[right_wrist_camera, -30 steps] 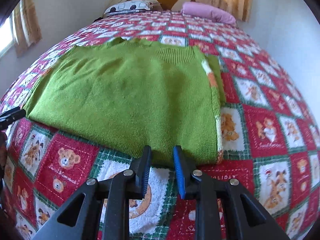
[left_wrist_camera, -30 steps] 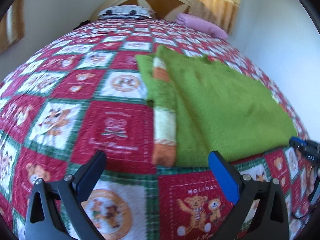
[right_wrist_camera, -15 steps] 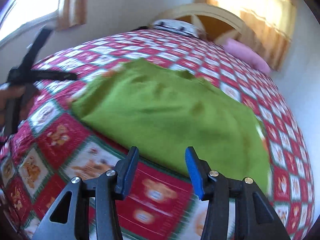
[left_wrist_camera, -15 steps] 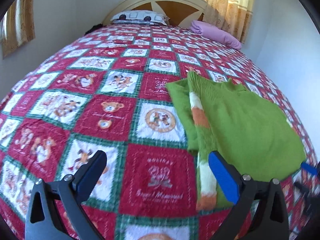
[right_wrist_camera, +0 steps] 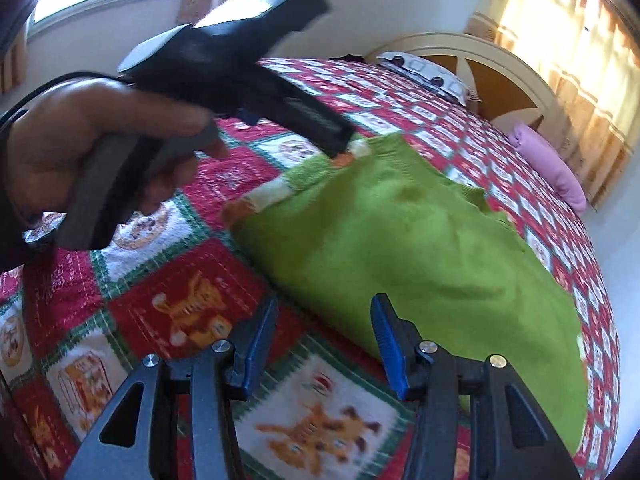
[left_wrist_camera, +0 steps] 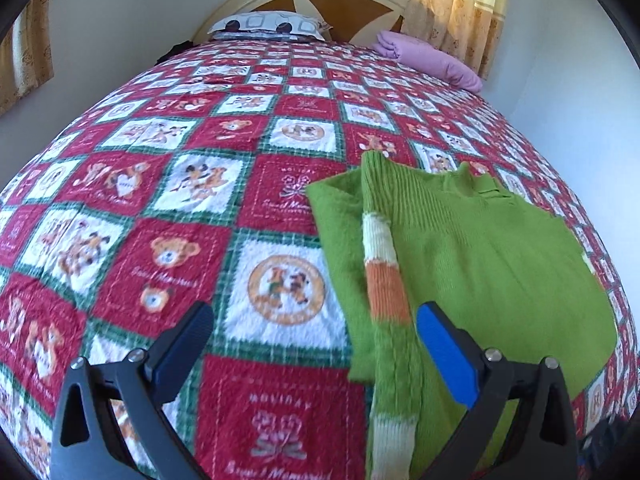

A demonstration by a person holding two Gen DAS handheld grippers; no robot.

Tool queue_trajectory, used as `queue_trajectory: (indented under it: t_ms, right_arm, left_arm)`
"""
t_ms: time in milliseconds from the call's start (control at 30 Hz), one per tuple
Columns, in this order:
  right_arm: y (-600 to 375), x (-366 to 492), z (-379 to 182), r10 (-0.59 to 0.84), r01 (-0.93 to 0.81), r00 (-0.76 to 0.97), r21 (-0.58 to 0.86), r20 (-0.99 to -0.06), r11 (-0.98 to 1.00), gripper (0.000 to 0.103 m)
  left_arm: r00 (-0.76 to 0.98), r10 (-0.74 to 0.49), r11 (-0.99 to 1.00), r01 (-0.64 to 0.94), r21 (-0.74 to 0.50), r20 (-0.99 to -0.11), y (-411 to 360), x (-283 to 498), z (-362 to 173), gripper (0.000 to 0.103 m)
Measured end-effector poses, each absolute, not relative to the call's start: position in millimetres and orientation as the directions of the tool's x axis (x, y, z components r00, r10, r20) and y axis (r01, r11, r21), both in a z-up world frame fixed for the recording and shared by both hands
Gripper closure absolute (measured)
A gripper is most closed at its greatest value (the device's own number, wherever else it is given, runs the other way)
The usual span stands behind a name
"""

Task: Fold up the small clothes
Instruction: 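Bring the left tool to the sweater side edge while the right tool follows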

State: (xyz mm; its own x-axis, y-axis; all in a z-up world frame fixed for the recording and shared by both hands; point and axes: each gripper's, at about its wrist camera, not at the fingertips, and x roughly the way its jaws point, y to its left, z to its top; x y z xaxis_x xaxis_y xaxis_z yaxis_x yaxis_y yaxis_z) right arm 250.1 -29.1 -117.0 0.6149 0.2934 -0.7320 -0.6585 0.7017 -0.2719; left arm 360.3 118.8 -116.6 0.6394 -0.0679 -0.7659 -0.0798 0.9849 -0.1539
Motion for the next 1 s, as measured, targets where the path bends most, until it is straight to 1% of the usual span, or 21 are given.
queue_trajectory:
  t_ms: [233,367,600,767,833,900,1000]
  right_arm:
    - [-2.3,247.2,-124.4,0.289,-0.673,0.634,-0.329,-0.717,0.662,0.053]
    - [8.8,247.9,-127.7,0.274,-0.664,0.662,-0.376,-0.698,0.646,0.053]
    - [19.0,253.2,-137.7,0.260,-0.647,0.684,-0.402,-0.682,0.648,0.053]
    - [20.1,259.7,-139.2,0.264,-0.634,0.694,-0.394,-0.670,0.665,0.053]
    - [18.6,260.1,-140.8,0.270,-0.633,0.694,-0.387,-0.667,0.671,0.053]
    - [20.4,256.5,-141.5,0.268,-0.629,0.699,-0.391,-0.663,0.672,0.053]
    - [22.5,255.8,-142.7,0.256,-0.620,0.713,-0.417,-0.653,0.664,0.053]
  left_arm:
    - [0.634,-0.063,0.990,-0.059,-0.129,-0.771,109.3,376.7,-118.1,0.000]
    - [0.636,-0.079,0.987,-0.057,-0.149,-0.768,109.5,384.9,-116.6,0.000]
    - [0.624,-0.097,0.989,-0.031,-0.148,-0.776,103.1,397.2,-118.8,0.000]
    - [0.615,-0.131,0.981,-0.032,-0.190,-0.777,107.7,401.9,-124.9,0.000]
    - [0.607,-0.146,0.978,-0.030,-0.205,-0.781,108.8,404.6,-129.1,0.002]
    - [0.597,-0.160,0.975,-0.029,-0.221,-0.786,109.8,408.1,-133.7,0.007]
    - [0.606,-0.178,0.969,-0.028,-0.244,-0.775,112.3,410.5,-135.6,0.009]
